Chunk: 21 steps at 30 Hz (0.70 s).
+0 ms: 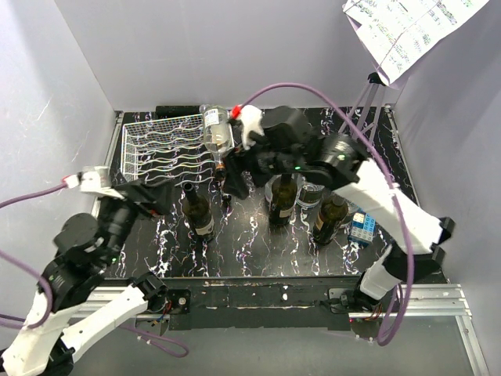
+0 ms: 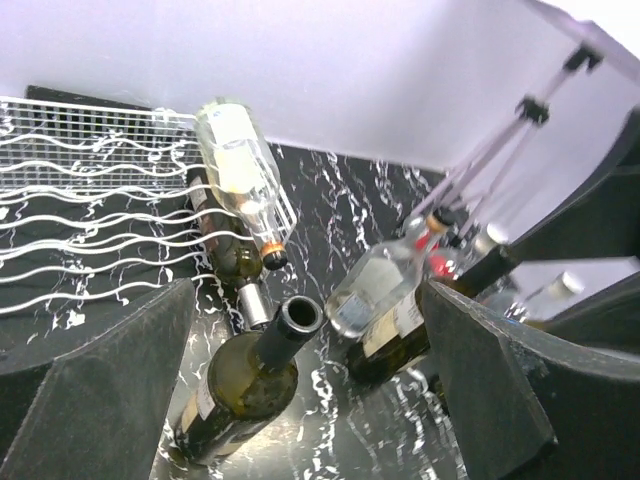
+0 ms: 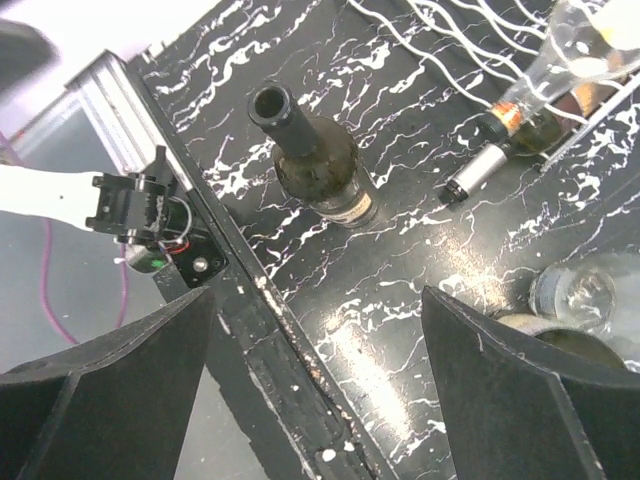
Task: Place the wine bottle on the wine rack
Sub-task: Move the wine bottle to the center of the board, then pick up the wine bottle from the center of the board.
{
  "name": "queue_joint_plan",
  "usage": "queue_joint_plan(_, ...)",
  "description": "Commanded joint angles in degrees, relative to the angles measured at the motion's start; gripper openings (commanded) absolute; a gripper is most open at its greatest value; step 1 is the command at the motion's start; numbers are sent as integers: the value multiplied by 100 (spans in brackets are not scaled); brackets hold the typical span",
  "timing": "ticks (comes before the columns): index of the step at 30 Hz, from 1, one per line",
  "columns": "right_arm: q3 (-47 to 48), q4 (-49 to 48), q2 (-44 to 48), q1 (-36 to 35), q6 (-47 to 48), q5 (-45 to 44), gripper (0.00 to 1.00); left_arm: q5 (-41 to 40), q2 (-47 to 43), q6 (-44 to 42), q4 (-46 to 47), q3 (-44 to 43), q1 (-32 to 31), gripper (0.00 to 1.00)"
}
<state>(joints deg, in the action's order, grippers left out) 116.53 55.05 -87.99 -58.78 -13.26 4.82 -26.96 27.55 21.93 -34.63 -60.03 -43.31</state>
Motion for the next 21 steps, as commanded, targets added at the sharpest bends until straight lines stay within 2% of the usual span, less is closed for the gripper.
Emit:
queue_joint_plan(1,878,181,-876,-545,332,-912,91,-924,-206,873,-956,-587,-11,98)
queue_joint_plan(8,2259,639,-2335,-1135,614,-1509,89,-969,-584,971,-1098,-1002,-20,98)
queue_joint_plan(11,2191,490,-2548,-1205,509,-1685,89,-916,-584,971,-1299,-1081,-20,98)
queue_joint_plan(15,1593,-204,-2574,-1249,543,-1783,87,-881,-645,1032,-1450,-1090,-11,98)
queue_joint_plan(21,2171,-231,-3242,-1250,552,-1967,77,-767,-716,1208,-1634,-1020,-11,98)
